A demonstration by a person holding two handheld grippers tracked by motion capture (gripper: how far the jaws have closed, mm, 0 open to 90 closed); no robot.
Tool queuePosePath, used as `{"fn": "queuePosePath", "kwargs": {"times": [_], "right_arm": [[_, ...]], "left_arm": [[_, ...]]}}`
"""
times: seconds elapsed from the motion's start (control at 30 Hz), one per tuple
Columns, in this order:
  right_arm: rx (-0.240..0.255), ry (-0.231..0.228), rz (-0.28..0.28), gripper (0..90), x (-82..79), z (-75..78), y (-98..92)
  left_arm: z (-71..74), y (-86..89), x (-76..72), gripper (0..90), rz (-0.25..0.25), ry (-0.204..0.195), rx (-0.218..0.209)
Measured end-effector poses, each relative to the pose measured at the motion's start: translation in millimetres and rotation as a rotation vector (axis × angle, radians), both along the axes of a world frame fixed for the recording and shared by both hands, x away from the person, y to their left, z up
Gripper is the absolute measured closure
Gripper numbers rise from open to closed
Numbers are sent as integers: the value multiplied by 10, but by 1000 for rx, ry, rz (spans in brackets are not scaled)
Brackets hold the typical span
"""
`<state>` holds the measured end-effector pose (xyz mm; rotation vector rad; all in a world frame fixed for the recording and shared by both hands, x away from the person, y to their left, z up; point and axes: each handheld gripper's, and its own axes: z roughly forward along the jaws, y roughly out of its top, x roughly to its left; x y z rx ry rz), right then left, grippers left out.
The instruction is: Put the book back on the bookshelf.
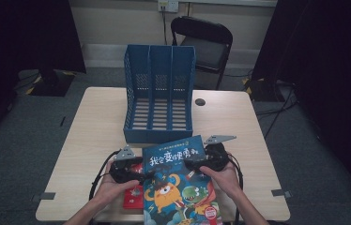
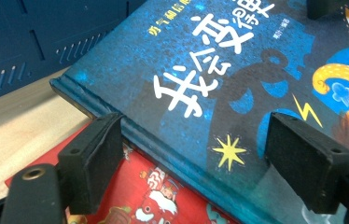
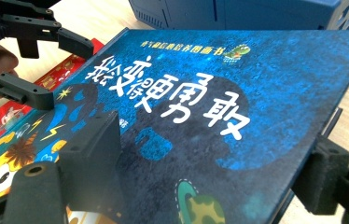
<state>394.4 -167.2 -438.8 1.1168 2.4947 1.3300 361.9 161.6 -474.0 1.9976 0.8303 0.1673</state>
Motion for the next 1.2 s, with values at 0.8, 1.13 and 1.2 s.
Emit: {"fn": "queuePosePath", "kwargs": {"times": [0.8, 1.13, 1.2], "right_arm": [[24, -140, 17, 290, -138, 119, -67], [29, -168, 5, 310, -178, 162, -63], [47, -183, 15, 340, -191, 191, -62]], "left_arm": [[25, 9, 98, 73, 6, 62, -31], [28, 10, 134, 63, -8, 102, -78], [31, -12, 143, 49, -15, 120, -101]]}}
